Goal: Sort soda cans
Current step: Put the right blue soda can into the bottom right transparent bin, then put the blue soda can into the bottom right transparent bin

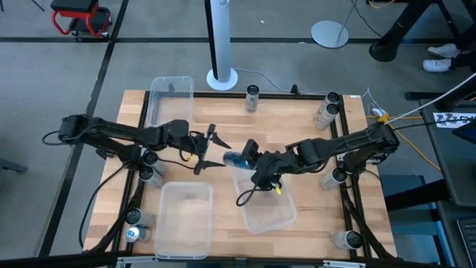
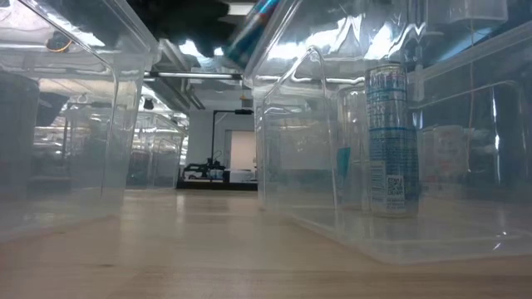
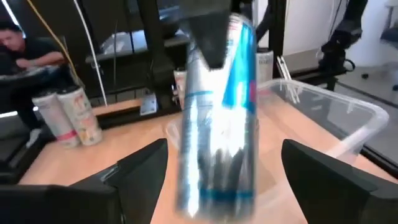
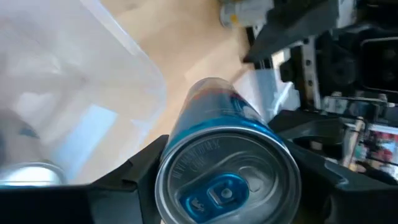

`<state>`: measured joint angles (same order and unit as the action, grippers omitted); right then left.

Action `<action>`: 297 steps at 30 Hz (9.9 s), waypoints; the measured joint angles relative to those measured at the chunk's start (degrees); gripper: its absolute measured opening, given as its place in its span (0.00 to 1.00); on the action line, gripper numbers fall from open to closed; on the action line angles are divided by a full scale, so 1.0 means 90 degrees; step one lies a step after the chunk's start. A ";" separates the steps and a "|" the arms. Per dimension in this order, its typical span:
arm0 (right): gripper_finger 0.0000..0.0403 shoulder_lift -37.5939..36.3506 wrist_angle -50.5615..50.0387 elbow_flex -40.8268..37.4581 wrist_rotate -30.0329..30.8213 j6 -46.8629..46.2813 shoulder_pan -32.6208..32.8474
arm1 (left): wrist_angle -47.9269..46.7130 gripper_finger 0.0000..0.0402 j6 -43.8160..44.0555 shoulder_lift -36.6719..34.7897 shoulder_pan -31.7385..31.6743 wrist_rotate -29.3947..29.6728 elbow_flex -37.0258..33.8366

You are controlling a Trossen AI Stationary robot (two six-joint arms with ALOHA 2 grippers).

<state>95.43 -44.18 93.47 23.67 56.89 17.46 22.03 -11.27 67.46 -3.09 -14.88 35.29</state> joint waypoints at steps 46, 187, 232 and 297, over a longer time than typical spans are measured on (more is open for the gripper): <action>0.59 0.2229 -0.2656 0.1390 -0.1699 -0.2779 -0.0329 | 0.1284 0.76 0.0148 0.1657 0.0546 0.0137 -0.0316; 0.76 -0.1952 -0.1208 -0.3196 0.4011 -0.3283 0.1182 | -1.1679 0.76 1.4653 0.3878 0.8283 0.1832 0.7247; 0.76 -0.1495 -0.1074 -0.3196 0.3811 -0.3269 0.1182 | -1.1828 0.76 1.5018 0.4253 0.8429 0.1873 0.6329; 0.76 -0.1488 -0.1052 -0.3196 0.3787 -0.3264 0.1182 | -1.2368 0.58 1.4327 0.4219 0.8295 0.1420 0.7829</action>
<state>82.04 -53.65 64.71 57.76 27.51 28.10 -89.28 117.67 105.43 71.57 -2.10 105.75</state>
